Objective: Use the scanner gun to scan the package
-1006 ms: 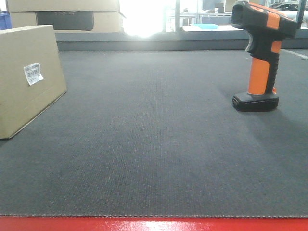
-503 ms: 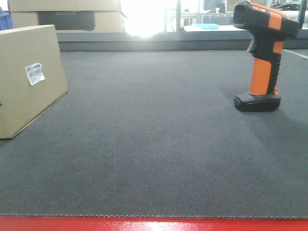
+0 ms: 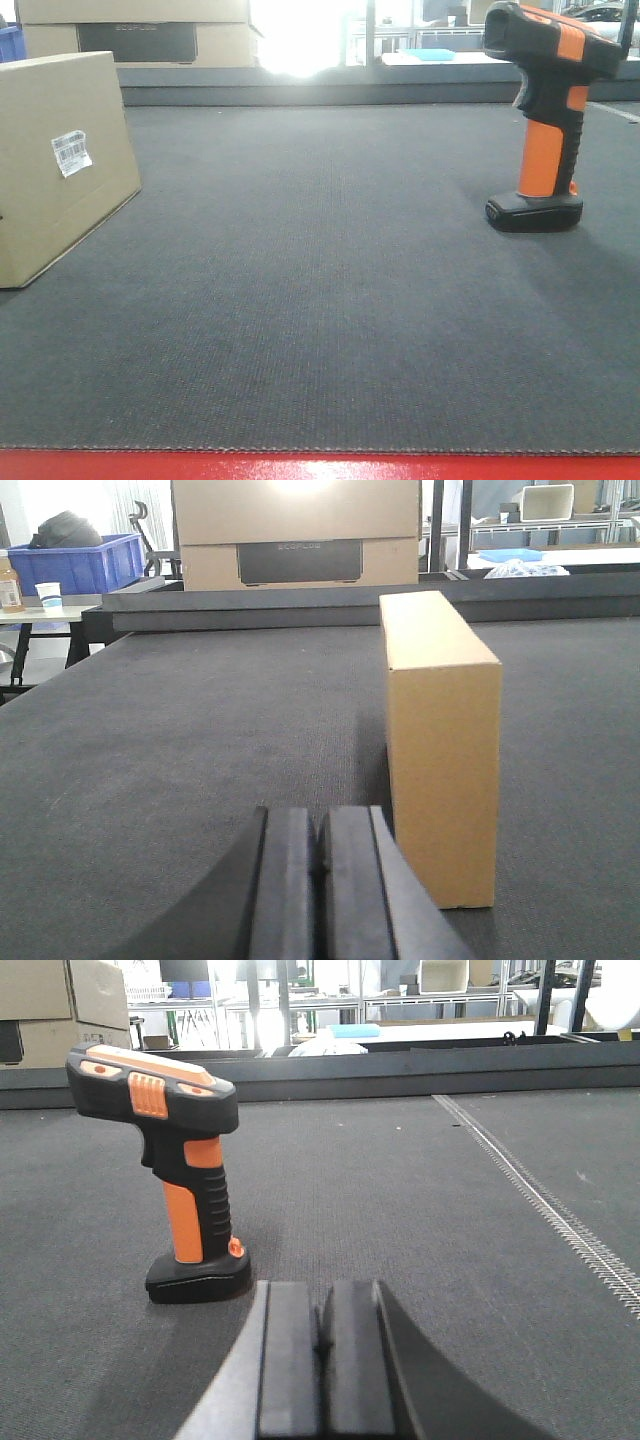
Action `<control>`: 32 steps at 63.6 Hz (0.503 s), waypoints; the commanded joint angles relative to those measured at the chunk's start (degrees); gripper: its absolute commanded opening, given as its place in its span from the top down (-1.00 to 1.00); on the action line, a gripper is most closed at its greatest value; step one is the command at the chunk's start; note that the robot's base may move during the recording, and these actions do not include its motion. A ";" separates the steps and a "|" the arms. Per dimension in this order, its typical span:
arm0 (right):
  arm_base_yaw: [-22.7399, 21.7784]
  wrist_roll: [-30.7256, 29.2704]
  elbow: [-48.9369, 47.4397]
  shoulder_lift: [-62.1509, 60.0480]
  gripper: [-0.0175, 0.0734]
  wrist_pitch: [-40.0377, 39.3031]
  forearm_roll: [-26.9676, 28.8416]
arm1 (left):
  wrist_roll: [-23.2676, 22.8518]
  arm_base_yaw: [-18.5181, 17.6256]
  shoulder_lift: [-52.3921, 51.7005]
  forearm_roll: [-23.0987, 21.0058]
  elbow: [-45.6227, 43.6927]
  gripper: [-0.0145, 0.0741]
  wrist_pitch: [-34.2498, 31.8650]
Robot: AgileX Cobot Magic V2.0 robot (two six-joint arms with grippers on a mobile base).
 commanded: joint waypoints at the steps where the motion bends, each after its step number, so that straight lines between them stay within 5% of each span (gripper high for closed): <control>1: -0.23 0.07 0.11 -0.21 0.95 -1.52 -0.43 | -0.10 -0.22 -0.33 -0.37 -0.08 0.92 -1.16; 32: -0.23 0.07 0.11 -0.21 0.95 -1.52 -0.43 | -0.10 -0.22 -0.33 -0.37 -0.08 0.92 -1.16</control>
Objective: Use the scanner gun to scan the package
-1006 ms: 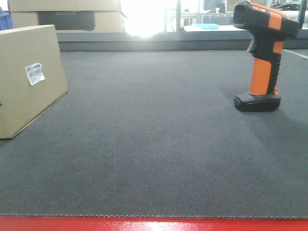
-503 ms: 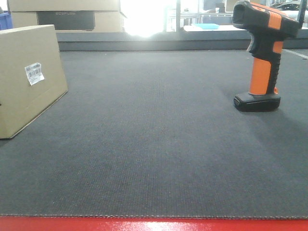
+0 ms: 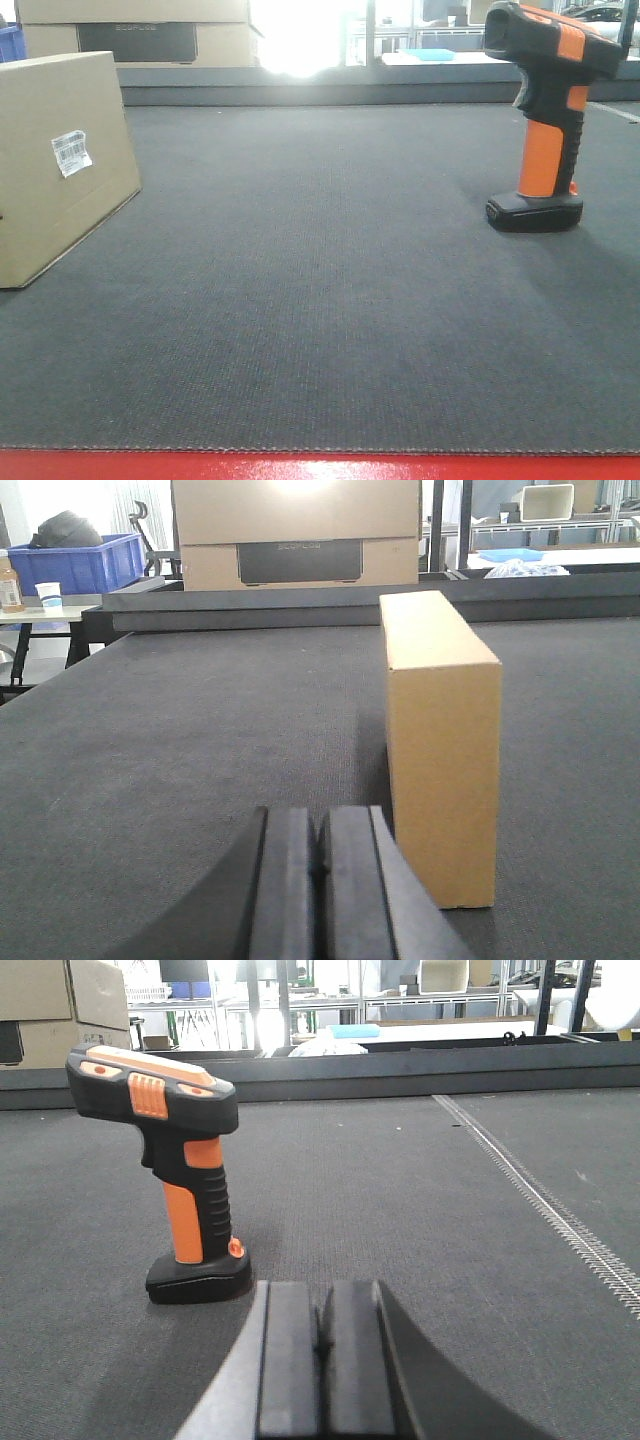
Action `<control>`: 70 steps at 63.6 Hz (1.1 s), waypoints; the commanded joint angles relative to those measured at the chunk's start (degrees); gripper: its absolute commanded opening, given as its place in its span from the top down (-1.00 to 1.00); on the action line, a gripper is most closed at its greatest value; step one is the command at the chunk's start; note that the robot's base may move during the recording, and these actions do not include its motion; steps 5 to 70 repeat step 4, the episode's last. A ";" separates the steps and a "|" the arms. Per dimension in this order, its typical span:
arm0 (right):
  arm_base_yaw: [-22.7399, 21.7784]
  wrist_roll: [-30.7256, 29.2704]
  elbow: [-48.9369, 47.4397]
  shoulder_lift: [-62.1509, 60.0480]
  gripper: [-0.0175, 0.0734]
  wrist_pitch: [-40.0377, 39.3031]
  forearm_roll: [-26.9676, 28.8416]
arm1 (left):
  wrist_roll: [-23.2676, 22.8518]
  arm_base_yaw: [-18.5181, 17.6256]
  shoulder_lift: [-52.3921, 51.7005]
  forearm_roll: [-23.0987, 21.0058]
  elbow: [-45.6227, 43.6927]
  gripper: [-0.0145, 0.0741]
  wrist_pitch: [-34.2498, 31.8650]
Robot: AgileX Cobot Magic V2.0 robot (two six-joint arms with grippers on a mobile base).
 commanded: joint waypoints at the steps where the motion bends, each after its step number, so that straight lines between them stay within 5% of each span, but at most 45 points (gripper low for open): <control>1: -0.23 0.07 0.11 -0.21 0.95 -1.41 -0.43 | -0.10 -0.22 -0.33 -0.37 -0.08 0.92 -1.16; 70: -0.23 0.07 0.11 -0.21 0.95 -1.41 -0.43 | -0.10 -0.22 -0.33 -0.37 -0.08 0.92 -1.16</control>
